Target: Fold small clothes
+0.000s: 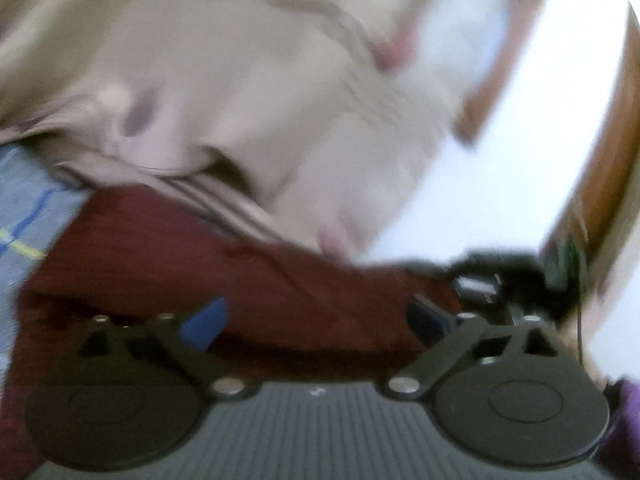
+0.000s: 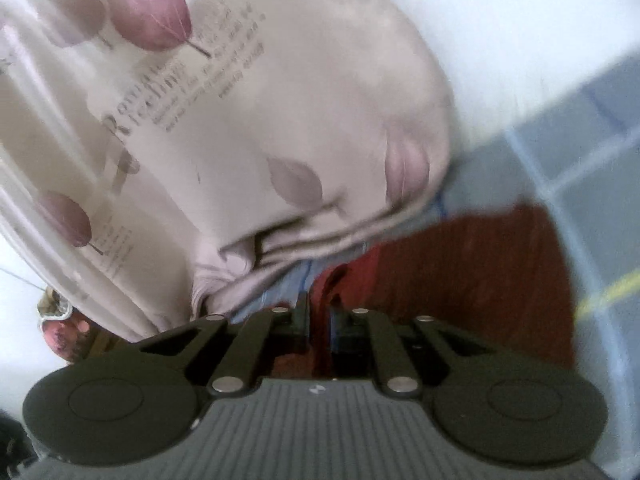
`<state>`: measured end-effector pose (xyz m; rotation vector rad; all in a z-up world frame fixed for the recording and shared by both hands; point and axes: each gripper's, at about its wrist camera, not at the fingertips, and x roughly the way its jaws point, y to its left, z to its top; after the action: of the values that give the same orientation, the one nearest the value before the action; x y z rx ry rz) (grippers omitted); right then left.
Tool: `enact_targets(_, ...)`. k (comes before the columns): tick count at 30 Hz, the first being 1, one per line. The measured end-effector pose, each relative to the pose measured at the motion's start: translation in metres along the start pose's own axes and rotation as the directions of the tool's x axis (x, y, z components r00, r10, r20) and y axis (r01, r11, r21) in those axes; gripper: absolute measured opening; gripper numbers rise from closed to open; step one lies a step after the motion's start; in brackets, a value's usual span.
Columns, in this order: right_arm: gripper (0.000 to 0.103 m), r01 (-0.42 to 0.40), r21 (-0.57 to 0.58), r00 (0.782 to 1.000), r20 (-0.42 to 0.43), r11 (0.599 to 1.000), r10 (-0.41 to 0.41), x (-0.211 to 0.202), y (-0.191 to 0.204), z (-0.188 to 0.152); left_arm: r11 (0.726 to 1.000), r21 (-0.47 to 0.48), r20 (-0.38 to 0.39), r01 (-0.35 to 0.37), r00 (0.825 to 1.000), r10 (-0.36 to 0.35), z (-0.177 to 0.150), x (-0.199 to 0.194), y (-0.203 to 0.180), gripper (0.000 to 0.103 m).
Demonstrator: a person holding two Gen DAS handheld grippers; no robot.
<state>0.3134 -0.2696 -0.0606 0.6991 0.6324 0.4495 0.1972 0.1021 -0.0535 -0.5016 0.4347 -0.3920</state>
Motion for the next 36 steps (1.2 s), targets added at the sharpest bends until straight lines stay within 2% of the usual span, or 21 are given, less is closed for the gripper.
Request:
enact_targets(2,0.015,0.011,-0.038,1.000,0.018,0.999,-0.010,-0.002,-0.004,0.013,0.997,-0.068,0.020,-0.024,0.999,0.026,0.003,-0.004,0.019,0.099)
enact_targets(5,0.015,0.054,-0.066,0.998,0.035,0.996,-0.052,-0.003,-0.017,0.021,0.979,-0.198,0.028,-0.050,0.998,0.056,0.003,-0.007,0.049,0.099)
enact_targets(9,0.015,0.091,-0.048,0.995,0.033,0.995,-0.089,0.002,-0.044,0.017,0.959,-0.271,0.024,-0.081,0.996,0.090,-0.003,-0.005,0.068,0.099)
enact_targets(16,0.015,0.116,-0.013,0.993,0.036,0.993,-0.115,0.001,-0.077,0.000,0.982,-0.164,0.013,-0.091,0.995,0.094,-0.014,0.000,0.060,0.099)
enact_targets(21,0.018,0.170,-0.132,0.985,0.036,0.977,-0.167,0.004,-0.070,-0.009,0.986,-0.129,-0.001,-0.104,0.994,0.105,-0.023,0.002,0.058,0.099)
enact_targets(22,0.023,0.174,-0.132,0.984,0.051,0.976,-0.168,0.001,-0.069,-0.008,0.987,-0.125,-0.001,-0.104,0.994,0.105,-0.024,0.002,0.058,0.099)
enact_targets(25,0.024,0.198,-0.140,0.974,0.141,0.970,-0.178,-0.022,-0.058,-0.009,0.987,-0.122,0.000,-0.104,0.995,0.105,-0.025,0.004,0.058,0.099)
enact_targets(28,0.024,0.162,-0.218,0.976,0.182,0.962,-0.123,-0.045,-0.036,-0.018,0.986,-0.128,-0.002,-0.106,0.994,0.106,-0.026,0.004,0.059,0.099)
enact_targets(30,0.024,0.141,-0.301,0.983,0.155,0.943,-0.098,-0.051,-0.021,-0.031,0.986,-0.129,0.002,-0.103,0.995,0.104,-0.026,0.003,0.059,0.099)
enact_targets(32,0.024,0.145,-0.375,0.988,0.096,0.915,-0.117,-0.047,-0.014,-0.044,0.986,-0.129,0.004,-0.102,0.995,0.103,-0.027,0.003,0.059,0.099)
enact_targets(34,0.024,0.209,-0.430,0.977,0.052,0.878,-0.207,-0.038,-0.016,-0.059,0.986,-0.130,0.008,-0.102,0.995,0.104,-0.027,0.002,0.059,0.099)
enact_targets(36,0.020,0.244,-0.422,0.966,0.023,0.873,-0.259,-0.031,-0.025,-0.068,0.986,-0.125,0.003,-0.106,0.994,0.107,-0.027,0.003,0.059,0.099)
